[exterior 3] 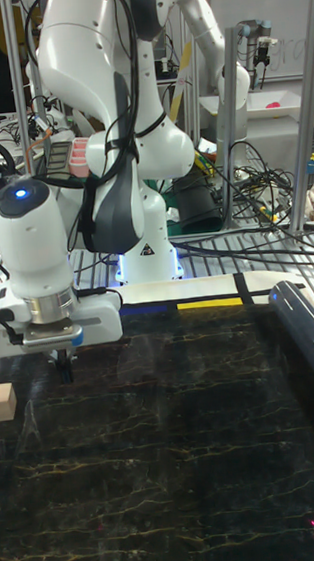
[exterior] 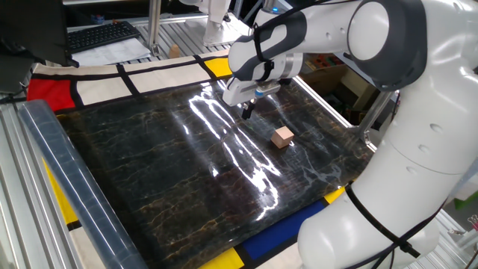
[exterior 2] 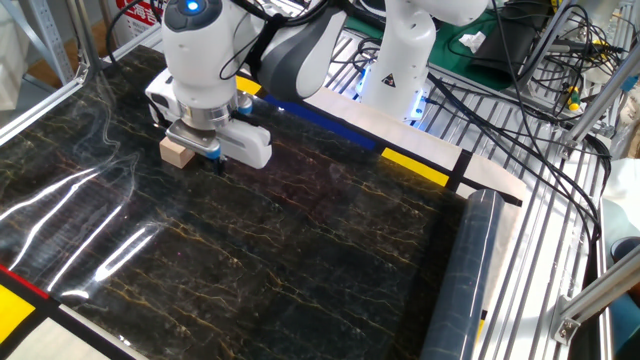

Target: Hold a small block with the gripper and sweep it from left to right on the table

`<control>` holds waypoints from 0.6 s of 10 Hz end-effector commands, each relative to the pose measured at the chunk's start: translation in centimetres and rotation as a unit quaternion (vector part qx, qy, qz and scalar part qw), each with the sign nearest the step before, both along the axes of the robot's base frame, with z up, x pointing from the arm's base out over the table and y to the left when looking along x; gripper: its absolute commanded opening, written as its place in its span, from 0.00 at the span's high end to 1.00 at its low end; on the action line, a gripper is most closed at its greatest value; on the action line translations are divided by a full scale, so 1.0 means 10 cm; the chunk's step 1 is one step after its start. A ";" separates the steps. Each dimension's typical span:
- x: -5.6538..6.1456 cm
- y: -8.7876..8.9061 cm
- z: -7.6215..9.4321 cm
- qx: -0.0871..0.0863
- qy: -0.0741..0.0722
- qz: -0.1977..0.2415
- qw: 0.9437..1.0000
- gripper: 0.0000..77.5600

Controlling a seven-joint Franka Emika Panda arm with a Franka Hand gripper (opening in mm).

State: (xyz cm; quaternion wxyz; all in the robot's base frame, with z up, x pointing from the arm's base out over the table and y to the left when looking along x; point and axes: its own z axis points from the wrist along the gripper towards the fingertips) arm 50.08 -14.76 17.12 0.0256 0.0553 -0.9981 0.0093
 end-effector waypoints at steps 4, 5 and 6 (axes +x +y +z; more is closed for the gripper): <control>0.01 0.00 0.01 0.002 -0.025 -0.020 0.999 1.00; 0.01 0.00 0.01 0.003 -0.024 -0.016 1.000 1.00; 0.01 0.00 0.01 0.003 -0.025 -0.015 1.000 1.00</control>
